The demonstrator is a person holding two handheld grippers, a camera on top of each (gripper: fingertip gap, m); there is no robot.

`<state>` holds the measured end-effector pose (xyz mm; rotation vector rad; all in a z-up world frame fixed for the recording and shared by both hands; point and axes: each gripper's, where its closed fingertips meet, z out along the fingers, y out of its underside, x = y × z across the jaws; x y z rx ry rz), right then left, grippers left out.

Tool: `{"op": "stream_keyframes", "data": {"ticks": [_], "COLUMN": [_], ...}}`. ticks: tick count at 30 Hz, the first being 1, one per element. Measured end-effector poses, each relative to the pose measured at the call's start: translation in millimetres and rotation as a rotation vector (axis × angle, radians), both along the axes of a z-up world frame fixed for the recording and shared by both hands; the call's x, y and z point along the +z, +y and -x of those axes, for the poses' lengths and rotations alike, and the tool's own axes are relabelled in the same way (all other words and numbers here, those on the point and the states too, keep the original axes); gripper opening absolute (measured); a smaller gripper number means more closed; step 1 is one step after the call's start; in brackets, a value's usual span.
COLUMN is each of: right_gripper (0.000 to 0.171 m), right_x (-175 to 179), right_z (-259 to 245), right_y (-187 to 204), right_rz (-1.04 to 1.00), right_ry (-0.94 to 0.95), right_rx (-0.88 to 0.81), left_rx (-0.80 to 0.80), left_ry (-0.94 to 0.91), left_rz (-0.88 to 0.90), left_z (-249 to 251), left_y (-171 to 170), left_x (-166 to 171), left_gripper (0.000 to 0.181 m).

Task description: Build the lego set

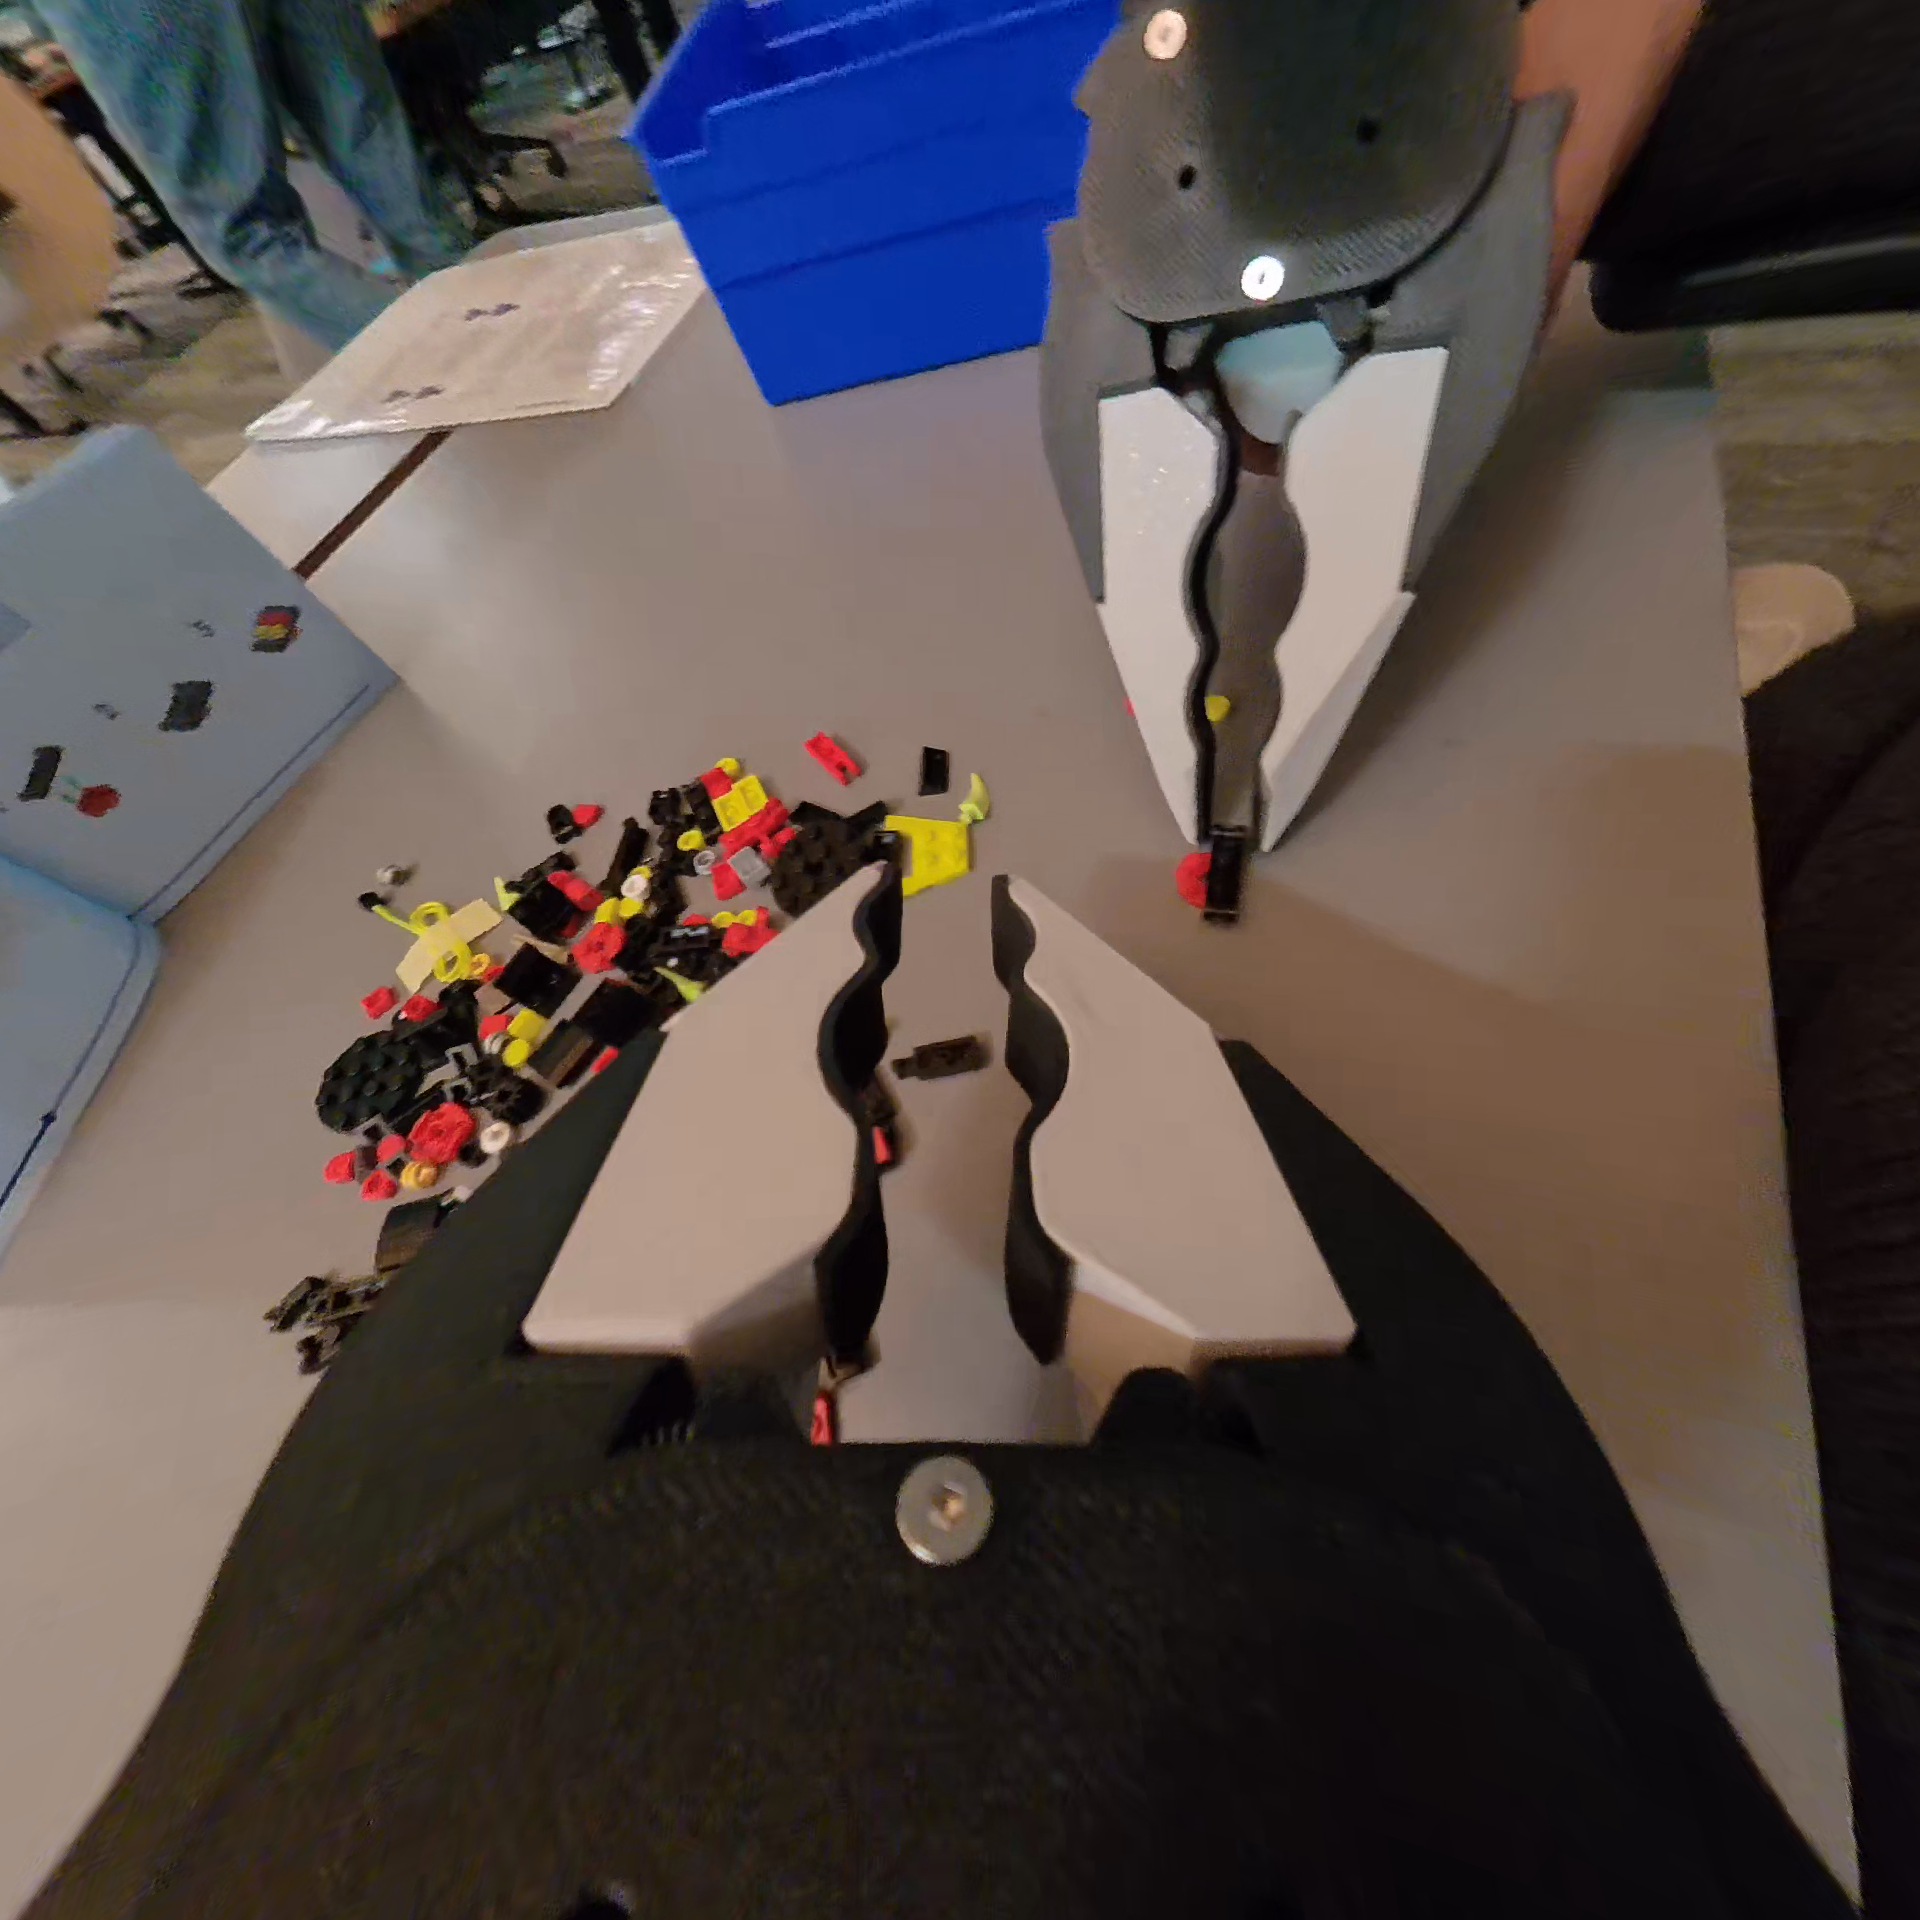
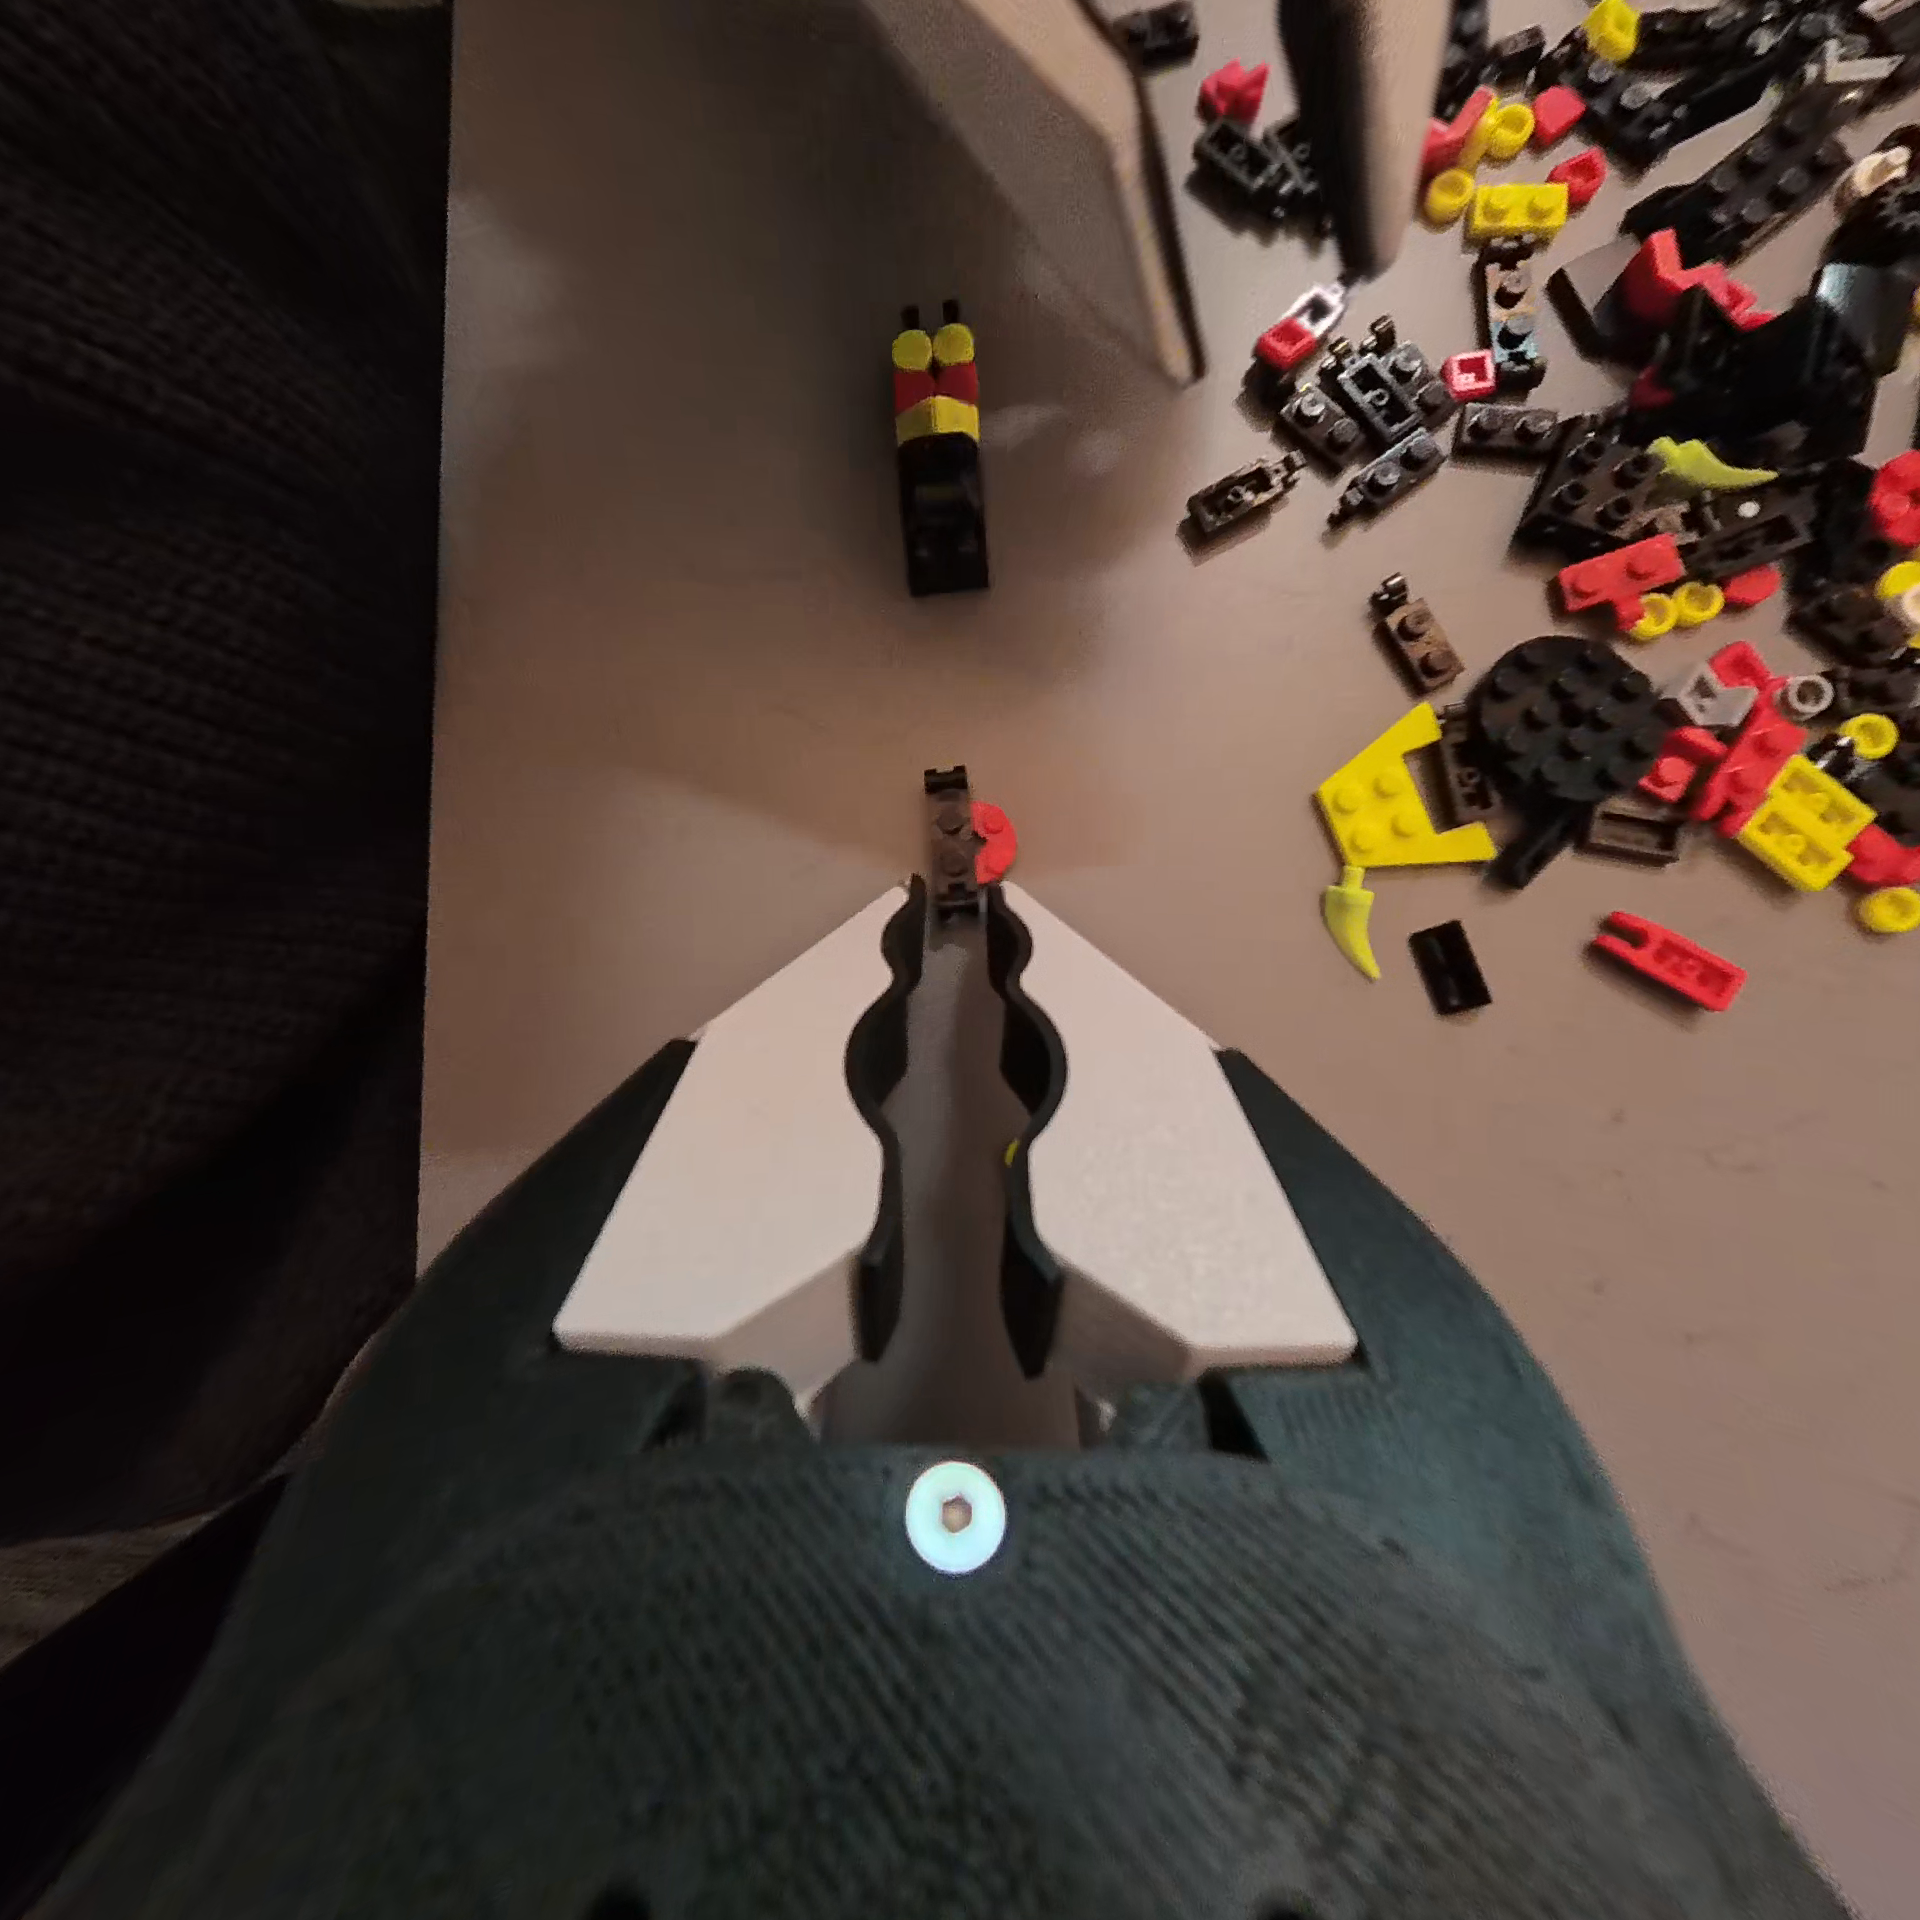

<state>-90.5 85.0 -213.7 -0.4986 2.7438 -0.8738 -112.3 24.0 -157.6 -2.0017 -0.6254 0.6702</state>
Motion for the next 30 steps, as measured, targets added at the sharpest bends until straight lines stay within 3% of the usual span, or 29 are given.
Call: {"op": "stream_keyframes", "data": {"ticks": [5,11,13,18,19,21,23,26,30], "right_gripper": [0.014,0.023,0.041,0.064,0.06,0.031,0.021,0.017,0.039], "right_x": [11.2,44.6,59.3,113.7,122.0,132.4,137.2,141.1,143.3], "right_z": [-2.2,20.1,32.6,65.5,72.1,95.8,118.1,131.2,147.6], "right_y": [-4.8,-21.4,-28.2,-27.7,-23.0,-11.8,-0.9,6.2,11.5], "right_rz": [0.054,0.257,0.355,0.634,0.676,0.708,0.698,0.71,0.743], "right_ry": [-0.03,-0.017,0.005,0.011,0.032,0.148,0.298,0.402,0.478], "right_rx": [-0.003,-0.112,-0.177,-0.333,-0.357,-0.471,-0.568,-0.629,-0.728], "left_rx": [0.131,0.26,0.286,0.338,0.341,0.331,0.327,0.321,0.306], "left_ry": [-0.004,-0.024,-0.047,-0.05,-0.05,-0.06,-0.065,-0.057,-0.05], "left_rz": [-0.078,-0.236,-0.256,-0.296,-0.305,-0.321,-0.327,-0.314,-0.293], "left_z": [19.1,36.3,39.4,44.7,45.2,44.7,44.4,43.8,42.0], "left_y": [-23.1,-52.0,-57.6,-69.0,-70.4,-70.5,-70.5,-69.9,-67.3], "left_x": [8.5,21.3,18.5,21.9,22.8,23.7,24.1,24.0,23.3], "left_gripper": [0.014,0.01,0.009,0.008,0.007,0.004,0.002,0.0,0.0]}}
